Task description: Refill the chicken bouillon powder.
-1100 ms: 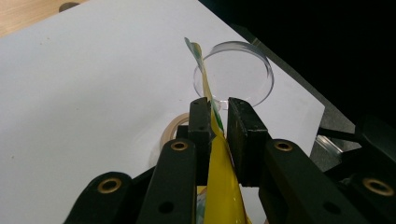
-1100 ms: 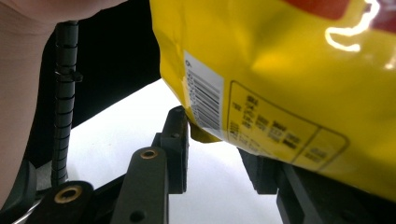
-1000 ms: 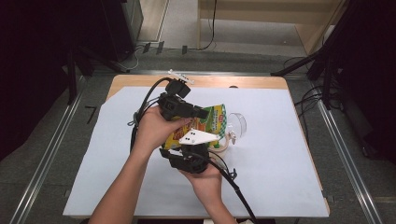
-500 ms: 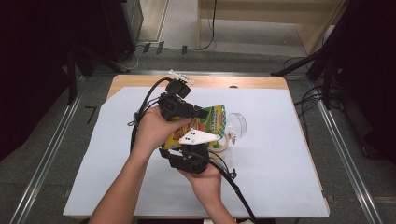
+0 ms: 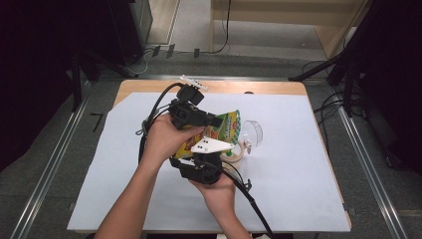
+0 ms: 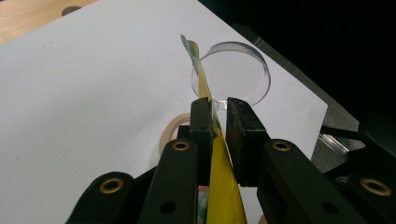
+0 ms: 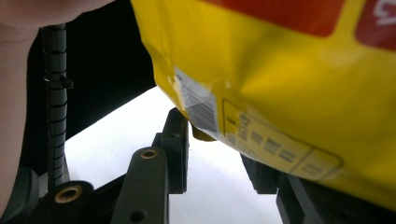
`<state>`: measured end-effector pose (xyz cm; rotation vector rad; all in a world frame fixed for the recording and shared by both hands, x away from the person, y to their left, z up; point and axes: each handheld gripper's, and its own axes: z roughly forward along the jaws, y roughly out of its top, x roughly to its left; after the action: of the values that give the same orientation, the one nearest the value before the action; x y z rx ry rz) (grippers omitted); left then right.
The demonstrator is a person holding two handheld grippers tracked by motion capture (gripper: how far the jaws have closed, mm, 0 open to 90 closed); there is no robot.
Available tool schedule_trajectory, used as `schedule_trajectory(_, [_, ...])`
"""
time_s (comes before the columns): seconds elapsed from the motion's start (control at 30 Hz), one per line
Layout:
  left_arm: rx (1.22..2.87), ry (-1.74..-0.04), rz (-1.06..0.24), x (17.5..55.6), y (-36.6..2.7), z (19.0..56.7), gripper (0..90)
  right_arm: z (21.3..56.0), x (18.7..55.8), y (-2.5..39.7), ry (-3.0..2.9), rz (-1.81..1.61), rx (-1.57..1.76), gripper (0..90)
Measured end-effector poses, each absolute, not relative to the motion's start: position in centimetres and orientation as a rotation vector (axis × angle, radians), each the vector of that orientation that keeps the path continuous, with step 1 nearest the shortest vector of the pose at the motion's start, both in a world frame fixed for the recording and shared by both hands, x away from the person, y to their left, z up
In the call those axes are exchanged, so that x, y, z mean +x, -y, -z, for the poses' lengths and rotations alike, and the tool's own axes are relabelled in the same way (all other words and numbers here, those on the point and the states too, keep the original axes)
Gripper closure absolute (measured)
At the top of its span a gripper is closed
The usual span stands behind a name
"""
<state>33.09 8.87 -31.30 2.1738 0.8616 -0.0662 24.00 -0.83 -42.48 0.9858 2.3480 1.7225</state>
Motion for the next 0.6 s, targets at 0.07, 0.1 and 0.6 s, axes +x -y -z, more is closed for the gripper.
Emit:
schedule_trajectory(0.07, [2.175,-0.861,0.059,32.96,-8.78,31.23,81.5,42.5,24.05,0.83,-2.35,-1.73,0.988,66.6])
schedule_trajectory(0.1, [2.177,-0.861,0.056,32.9,-8.75,31.18,81.5,42.51,24.09,0.82,-2.35,-1.734,0.989,66.6])
schedule_trajectory(0.6, [2.164,-0.866,0.07,32.94,-9.06,31.09,81.9,42.46,24.27,0.72,-2.356,-1.734,0.974,67.3])
